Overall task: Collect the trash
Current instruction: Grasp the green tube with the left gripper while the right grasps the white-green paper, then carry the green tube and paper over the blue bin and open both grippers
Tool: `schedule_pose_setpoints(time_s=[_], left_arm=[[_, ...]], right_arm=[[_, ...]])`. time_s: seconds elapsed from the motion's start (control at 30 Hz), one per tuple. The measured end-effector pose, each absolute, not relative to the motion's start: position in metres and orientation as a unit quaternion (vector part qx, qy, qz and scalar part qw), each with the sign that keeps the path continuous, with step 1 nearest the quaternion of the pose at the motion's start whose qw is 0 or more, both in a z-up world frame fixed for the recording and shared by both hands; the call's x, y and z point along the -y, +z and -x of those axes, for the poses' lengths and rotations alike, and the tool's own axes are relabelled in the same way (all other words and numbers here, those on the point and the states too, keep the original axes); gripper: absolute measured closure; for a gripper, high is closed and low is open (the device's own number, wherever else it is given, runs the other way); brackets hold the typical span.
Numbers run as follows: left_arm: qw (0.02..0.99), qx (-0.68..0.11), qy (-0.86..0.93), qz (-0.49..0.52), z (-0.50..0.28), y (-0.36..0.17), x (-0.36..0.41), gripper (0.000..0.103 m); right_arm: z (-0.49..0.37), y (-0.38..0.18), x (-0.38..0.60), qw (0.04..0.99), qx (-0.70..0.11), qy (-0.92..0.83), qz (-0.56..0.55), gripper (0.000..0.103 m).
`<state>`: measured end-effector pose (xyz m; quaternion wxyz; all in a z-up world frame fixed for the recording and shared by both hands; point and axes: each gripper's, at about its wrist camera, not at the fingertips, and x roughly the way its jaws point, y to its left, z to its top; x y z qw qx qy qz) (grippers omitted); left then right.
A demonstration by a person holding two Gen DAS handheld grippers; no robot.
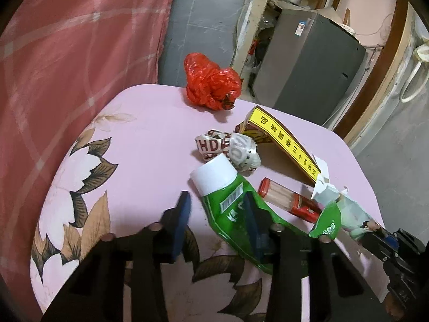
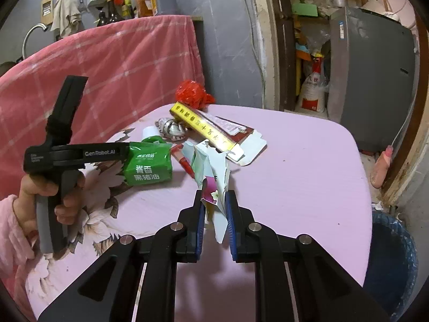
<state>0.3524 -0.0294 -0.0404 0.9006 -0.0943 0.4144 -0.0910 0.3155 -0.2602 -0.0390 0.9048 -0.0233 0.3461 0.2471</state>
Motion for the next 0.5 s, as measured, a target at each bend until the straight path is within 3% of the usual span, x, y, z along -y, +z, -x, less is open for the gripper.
schedule_pose_setpoints(time_s=[0.3,0.5], left_arm=[[0.904,-0.410,-0.082,0.090,-0.346,-0.039,0.037,0.097],[0.913,-0.388,-0.098,0.075,-0.330,-0.032,0.048,0.103]], right_arm=[[-0.309,-0.037,0.259,0.919,-0.320,0.229,0.028,0.091],[-0.303,-0.033,0.257,0.926,-0.301,0.223,0.037,0.092]])
